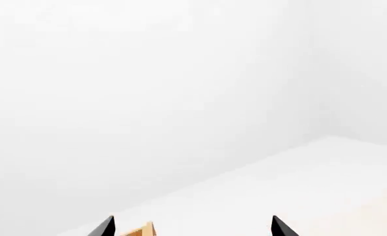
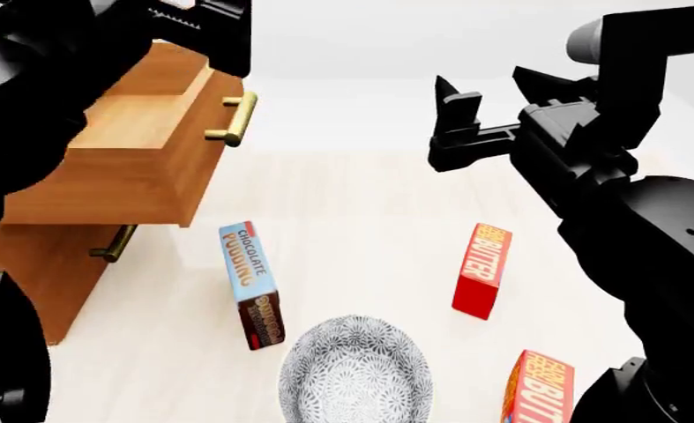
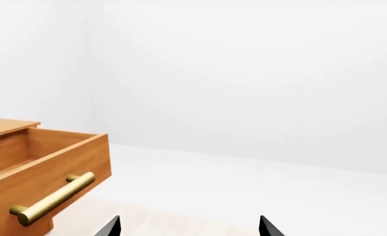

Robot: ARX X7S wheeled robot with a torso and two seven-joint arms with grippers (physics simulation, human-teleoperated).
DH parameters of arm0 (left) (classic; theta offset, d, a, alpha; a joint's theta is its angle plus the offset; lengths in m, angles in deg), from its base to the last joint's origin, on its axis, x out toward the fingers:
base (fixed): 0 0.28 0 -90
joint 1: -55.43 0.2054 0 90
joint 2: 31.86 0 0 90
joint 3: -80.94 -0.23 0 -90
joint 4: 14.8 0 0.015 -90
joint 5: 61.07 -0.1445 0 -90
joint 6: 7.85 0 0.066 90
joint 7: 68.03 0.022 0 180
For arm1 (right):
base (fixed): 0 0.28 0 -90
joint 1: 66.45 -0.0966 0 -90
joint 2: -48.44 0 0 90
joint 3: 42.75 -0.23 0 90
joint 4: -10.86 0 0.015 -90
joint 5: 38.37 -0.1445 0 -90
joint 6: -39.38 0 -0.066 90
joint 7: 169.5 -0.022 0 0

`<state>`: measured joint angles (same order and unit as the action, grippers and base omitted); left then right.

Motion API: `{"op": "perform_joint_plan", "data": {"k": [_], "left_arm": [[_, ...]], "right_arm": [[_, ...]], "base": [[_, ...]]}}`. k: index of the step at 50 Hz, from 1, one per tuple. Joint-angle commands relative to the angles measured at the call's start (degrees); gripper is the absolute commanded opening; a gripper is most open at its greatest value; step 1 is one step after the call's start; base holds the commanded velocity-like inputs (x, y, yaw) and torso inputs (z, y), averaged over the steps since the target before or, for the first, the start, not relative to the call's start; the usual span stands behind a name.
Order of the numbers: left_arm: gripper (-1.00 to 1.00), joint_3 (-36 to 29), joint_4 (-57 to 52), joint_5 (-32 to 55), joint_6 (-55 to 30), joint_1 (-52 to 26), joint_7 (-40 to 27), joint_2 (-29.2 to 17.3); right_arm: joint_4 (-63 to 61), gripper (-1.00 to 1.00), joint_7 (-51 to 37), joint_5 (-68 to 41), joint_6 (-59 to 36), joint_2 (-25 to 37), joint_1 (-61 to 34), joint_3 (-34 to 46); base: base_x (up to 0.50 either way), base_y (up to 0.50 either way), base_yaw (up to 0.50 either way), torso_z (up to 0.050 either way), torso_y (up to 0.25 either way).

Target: Put the butter at the front in the top drawer of the cabinet and close it.

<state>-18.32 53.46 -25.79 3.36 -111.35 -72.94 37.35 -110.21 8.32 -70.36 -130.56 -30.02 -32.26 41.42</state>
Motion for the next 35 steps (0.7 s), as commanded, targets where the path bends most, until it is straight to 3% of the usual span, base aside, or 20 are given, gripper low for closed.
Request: {"op": "perform_joint_plan", "data": {"k": [1, 7, 11, 18, 30, 33, 35], "left_arm": [[1.0, 6.03, -21.86, -3.24, 13.82, 20.36, -9.07, -3.81], [1.0, 11.32, -25.47, -4.36, 21.31, 35.44, -8.12, -5.42], [1.0, 11.17, -23.92, -12.78, 45.26, 50.84, -1.54, -7.08], [1.0, 17.44, -23.2, -16.85, 63.12, 61.56, 1.11, -5.46], [1.0, 22.29, -23.12, -21.01, 72.52, 70.16, 0.53, -4.07], [1.0, 22.54, -22.65, -21.42, 73.18, 70.91, 0.7, -4.17], [1.0, 22.54, -22.37, -21.5, 73.22, 71.17, 0.84, -4.34]], "right_arm": [[-1.16, 1.0, -0.42, -0.88, -0.14, 0.35, 1.04, -1.16], [-1.75, 1.0, -0.64, -1.32, 0.01, 0.41, 1.43, -1.51], [-2.03, 1.0, -0.72, -1.49, 0.34, 0.56, 1.65, -1.53], [-3.3, 1.0, -0.9, -1.9, 0.65, 1.01, 1.93, -1.2], [-7.02, 1.0, -4.66, -1.97, -4.58, 2.04, 3.05, -2.15], [-7.65, 1.0, -7.56, -2.37, -9.66, 1.91, 2.27, -2.54], [-5.1, 1.0, -15.9, -10.25, -10.01, 4.23, 2.45, -2.15]], "base": [[0.0, 0.0, 0.0, 0.0, 0.0], [0.0, 0.0, 0.0, 0.0, 0.0], [0.0, 0.0, 0.0, 0.0, 0.0], [0.0, 0.0, 0.0, 0.0, 0.0], [0.0, 0.0, 0.0, 0.0, 0.0], [0.0, 0.0, 0.0, 0.0, 0.0], [0.0, 0.0, 0.0, 0.0, 0.0]]}}
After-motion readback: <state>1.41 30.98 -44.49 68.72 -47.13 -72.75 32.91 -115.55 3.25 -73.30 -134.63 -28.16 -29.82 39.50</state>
